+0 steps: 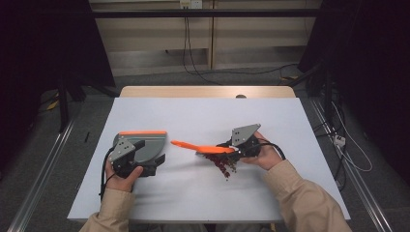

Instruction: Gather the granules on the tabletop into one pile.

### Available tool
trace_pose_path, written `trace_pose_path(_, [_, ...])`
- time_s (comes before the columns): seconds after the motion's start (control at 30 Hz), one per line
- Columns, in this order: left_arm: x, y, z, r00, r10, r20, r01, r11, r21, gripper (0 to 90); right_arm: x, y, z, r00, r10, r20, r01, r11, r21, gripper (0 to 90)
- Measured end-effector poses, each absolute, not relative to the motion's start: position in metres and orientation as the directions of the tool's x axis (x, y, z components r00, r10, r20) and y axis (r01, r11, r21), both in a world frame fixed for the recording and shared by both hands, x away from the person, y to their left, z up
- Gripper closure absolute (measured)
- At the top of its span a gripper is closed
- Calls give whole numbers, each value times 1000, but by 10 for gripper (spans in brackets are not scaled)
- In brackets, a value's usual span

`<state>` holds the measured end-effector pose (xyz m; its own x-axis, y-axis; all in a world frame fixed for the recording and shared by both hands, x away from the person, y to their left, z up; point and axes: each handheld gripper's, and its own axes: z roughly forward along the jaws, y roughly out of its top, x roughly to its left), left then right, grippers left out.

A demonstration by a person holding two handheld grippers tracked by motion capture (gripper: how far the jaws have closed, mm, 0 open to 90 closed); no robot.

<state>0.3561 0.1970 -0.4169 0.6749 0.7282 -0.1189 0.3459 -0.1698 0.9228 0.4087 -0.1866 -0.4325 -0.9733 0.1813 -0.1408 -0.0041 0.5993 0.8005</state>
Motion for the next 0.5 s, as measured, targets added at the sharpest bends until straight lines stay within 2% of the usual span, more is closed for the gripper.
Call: trace_pose_path(0.5, [356, 196, -417, 676, 727, -116, 344, -173, 923, 45, 397, -190, -433, -976, 189, -107, 20, 571, 821, 700])
